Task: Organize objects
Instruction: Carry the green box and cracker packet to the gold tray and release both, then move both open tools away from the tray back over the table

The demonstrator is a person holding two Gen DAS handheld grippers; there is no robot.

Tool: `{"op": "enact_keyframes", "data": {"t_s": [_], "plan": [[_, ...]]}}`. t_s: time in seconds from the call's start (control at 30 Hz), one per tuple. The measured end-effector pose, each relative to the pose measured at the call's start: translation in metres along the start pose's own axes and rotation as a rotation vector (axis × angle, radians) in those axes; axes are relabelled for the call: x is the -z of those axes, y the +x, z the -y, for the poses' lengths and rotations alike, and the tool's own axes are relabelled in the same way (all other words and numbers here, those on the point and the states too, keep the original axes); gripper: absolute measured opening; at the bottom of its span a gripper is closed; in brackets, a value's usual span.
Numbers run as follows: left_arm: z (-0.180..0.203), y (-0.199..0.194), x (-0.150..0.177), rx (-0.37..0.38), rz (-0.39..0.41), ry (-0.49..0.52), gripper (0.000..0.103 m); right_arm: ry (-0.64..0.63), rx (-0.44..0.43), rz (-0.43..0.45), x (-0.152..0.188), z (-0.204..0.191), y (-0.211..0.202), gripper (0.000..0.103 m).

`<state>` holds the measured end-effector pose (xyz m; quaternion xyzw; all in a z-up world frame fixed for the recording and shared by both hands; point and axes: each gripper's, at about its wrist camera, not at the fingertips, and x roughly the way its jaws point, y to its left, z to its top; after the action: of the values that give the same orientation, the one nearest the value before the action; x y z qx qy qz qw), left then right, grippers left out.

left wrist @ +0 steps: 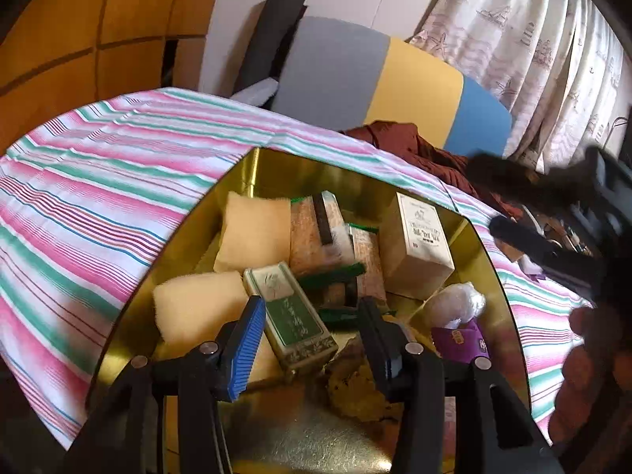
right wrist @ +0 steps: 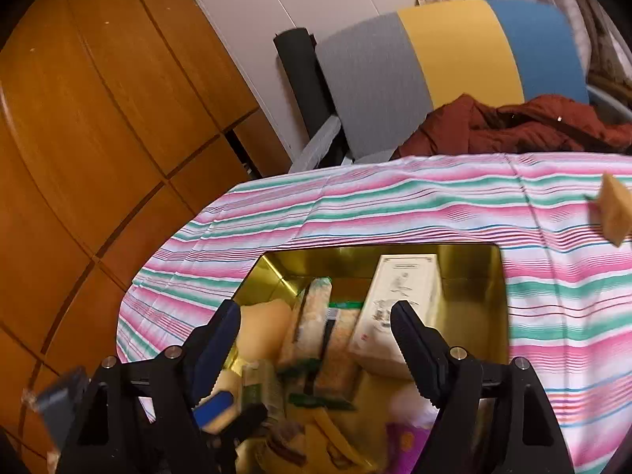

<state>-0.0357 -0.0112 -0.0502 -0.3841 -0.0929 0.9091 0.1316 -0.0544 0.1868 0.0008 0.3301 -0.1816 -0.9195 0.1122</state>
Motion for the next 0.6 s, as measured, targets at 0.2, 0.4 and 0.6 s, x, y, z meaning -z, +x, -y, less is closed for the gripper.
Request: {"op": "enact_keyframes", "data": {"t_s": [0.2,0.4,0.6], "plan": [[0.002,-0.021,-0.002,-0.011,0.078,-0.062,0.049,0.011,0.027,0.039,0.012,0.019,-0.031,0.085],[0.017,-0.029,-0.004,0.017,0.092,-0.054,0.050,0.043,0.070,0.020,0.021,0.043,-0.041,0.086],[0.042,-0.032,0.004,0.056,0.076,0.001,0.050,0.025,0.152,-0.010,0.030,0.059,-0.044,0.086]]}}
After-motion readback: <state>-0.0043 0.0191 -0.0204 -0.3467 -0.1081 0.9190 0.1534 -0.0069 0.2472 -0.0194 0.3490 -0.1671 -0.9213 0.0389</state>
